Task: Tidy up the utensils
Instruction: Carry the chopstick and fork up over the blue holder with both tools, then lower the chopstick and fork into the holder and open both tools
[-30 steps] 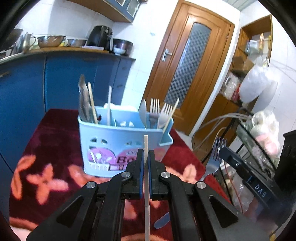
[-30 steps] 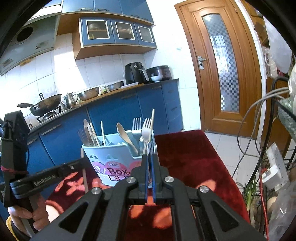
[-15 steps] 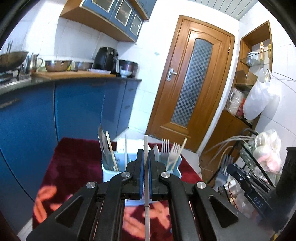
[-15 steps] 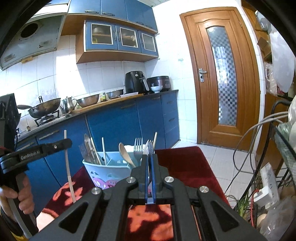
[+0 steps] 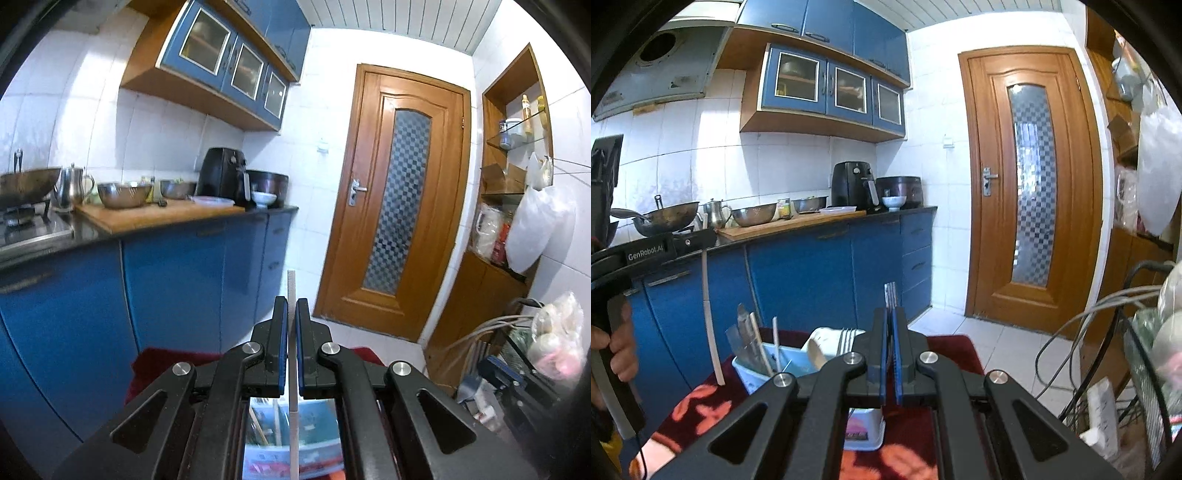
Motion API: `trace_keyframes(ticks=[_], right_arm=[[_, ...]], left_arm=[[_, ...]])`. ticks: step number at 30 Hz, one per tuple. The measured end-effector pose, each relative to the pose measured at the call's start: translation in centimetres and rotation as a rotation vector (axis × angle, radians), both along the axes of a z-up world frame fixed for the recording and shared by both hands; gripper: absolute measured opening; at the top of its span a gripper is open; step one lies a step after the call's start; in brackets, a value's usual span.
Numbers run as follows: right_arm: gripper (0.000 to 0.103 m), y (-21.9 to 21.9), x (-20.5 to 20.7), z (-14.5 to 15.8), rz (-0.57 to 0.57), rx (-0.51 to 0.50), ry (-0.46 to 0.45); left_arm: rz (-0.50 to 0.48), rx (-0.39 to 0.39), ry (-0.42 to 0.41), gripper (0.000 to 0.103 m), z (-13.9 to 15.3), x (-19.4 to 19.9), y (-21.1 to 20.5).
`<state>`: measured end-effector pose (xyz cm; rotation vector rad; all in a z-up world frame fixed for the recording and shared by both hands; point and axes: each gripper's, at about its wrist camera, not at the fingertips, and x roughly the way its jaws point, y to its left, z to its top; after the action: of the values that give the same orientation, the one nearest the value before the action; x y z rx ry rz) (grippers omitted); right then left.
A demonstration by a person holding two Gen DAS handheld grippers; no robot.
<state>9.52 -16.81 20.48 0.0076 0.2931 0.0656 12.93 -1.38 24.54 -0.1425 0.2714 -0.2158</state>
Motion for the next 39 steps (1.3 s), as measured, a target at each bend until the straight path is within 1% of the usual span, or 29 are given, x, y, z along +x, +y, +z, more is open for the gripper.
trace_keyframes(ticks=[4,8,12,18,24,30,34,39], right_arm=[[0.004,0.0,1.6,0.7,-0.021,-0.022,-0.015],[0.004,0.2,3.0,1.1,-0.043,-0.042,-0.039],[0.004,0.4,4.5,1.0,-0.049,-0.054,-0.047],[0.004,1.8,6.4,-0.3,-0.057,-0.118,-0.049],[0.004,3.0,7.5,-2.2,-0.049,-0.168,-0.037],[0.004,3.5,8.3,-4.3,-0.013,-0.159,0.015],[0.004,3.5,8.8,-5.6,0.015,-0.123,0.059],[0.004,3.6,8.9,-6.4,0.036,-0.105,0.075]], left_arm=[[0.017,0.007,-0.005,0.002,0.4,2.1,0.0],[0.033,0.019,-0.004,0.002,-0.5,3.9,0.1],[0.045,0.033,0.009,0.002,-2.0,5.2,-0.2],[0.054,0.016,0.023,0.002,-4.4,7.1,-0.2],[0.062,0.007,0.023,0.002,-6.4,7.9,-0.2],[0.053,0.017,0.059,0.002,-9.1,8.1,-0.5],[0.056,0.027,0.070,0.002,-10.5,8.0,-0.7],[0.055,0.036,0.090,0.002,-11.8,8.1,-0.7]])
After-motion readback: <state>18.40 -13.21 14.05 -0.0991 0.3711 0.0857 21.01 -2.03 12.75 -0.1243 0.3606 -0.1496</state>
